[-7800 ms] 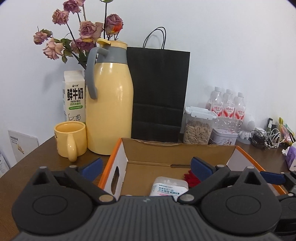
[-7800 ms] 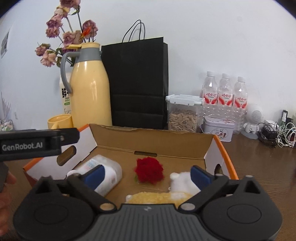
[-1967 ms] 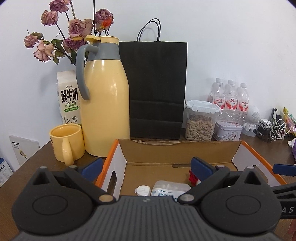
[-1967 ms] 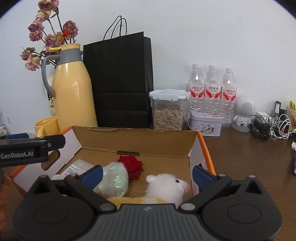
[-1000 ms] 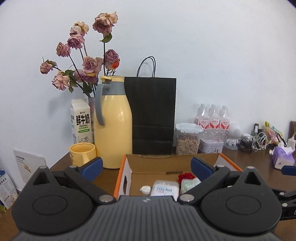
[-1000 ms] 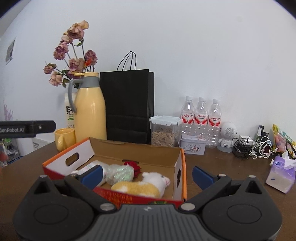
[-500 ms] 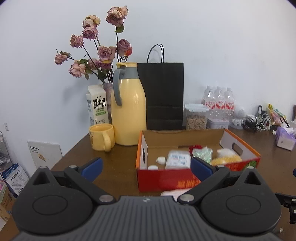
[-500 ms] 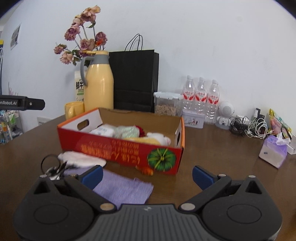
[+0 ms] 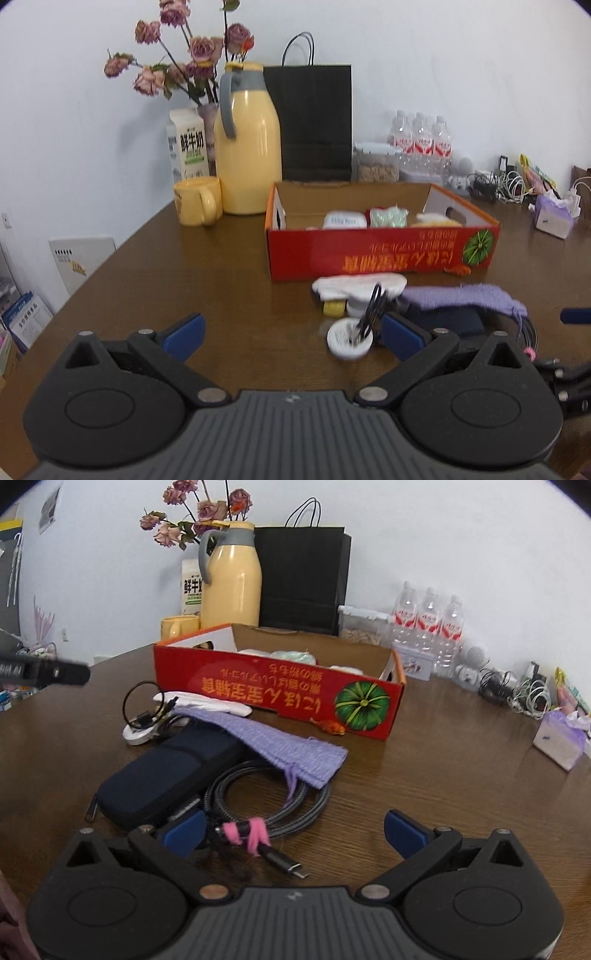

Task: Organize objects
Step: 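Withdraw both grippers from the box toward the cable and navy case, then grasp the braided black cable with pink tie using the right gripper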

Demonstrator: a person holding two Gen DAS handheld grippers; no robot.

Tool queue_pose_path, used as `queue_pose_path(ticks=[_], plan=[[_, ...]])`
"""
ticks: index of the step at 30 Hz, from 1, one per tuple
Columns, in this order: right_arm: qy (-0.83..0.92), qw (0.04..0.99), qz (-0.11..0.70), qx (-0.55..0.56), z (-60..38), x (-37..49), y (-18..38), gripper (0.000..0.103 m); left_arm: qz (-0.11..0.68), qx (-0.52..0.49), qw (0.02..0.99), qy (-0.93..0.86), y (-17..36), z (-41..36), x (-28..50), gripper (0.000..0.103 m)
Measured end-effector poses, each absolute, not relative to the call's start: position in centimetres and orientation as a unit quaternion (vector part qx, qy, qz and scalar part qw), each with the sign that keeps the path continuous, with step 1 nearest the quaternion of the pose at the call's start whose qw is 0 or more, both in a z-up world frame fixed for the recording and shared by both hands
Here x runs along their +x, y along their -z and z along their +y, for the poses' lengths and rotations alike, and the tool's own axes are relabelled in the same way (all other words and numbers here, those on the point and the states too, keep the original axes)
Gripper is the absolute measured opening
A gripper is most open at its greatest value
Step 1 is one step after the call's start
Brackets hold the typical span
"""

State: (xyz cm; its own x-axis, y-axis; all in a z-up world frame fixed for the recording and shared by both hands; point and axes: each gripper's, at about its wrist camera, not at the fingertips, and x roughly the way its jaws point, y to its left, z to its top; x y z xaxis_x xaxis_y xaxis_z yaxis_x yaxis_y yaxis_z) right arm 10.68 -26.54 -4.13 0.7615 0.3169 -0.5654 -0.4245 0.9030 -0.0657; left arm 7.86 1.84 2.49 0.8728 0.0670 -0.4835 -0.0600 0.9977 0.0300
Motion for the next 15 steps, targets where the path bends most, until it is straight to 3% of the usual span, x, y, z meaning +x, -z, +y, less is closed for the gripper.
queue_pose_path(ticks=[8, 15], plan=[[-0.186, 0.922, 0.315, -0.123, -23.7, 13.4, 5.3, 0.103, 0.260, -0.008, 0.965, -0.042, -2.1, 3.2, 7.3, 0.103], [-0.198, 0.923, 0.321, -0.074, -24.4, 14.0, 5.9, 0.099, 0.266, -0.017, 0.963, -0.044, -1.6, 3.9, 6.8, 0.103]])
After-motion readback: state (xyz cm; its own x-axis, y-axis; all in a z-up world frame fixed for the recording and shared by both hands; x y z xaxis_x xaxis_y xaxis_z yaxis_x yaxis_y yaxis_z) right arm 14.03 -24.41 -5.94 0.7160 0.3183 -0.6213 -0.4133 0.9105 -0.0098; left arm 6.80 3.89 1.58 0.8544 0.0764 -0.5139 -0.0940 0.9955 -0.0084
